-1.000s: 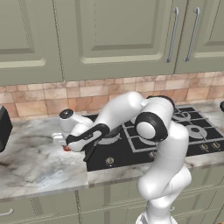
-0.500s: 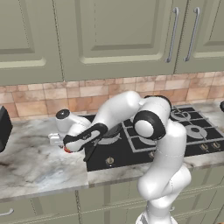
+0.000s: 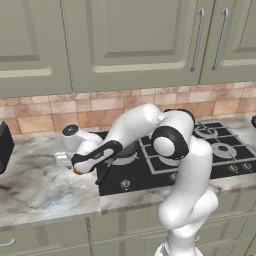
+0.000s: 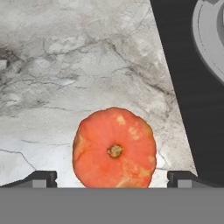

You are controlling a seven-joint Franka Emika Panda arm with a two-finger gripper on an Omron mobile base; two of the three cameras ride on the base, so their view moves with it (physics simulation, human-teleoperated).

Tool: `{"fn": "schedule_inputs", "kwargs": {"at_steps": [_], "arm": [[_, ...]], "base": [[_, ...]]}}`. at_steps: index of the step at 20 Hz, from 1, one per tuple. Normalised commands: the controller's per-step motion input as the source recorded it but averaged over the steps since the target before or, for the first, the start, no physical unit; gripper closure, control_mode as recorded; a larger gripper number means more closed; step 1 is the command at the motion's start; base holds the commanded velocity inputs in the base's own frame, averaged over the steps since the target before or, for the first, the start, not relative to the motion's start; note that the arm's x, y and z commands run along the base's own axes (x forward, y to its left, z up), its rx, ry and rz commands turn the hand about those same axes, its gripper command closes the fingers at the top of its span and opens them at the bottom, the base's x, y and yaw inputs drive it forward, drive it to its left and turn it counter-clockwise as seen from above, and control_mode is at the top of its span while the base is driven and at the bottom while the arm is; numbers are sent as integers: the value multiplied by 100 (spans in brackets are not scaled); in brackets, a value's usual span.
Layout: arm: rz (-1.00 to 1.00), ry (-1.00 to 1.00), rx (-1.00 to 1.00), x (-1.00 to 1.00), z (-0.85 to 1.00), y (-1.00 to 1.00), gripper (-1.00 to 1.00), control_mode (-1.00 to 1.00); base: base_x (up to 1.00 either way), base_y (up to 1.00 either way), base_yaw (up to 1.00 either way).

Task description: Place both pans onto different burners. Then place the squash and the chicken drumstick on different pans.

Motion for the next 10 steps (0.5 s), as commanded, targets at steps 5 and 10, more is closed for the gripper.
{"fn": "schedule_inputs", "kwargs": {"at_steps": [5,10], "arm": [[0,0,0,2,0,-13,-100,-100],[0,0,0,0,0,-17,-100,-100]], "base": [[0,0,0],[0,0,0]]}}
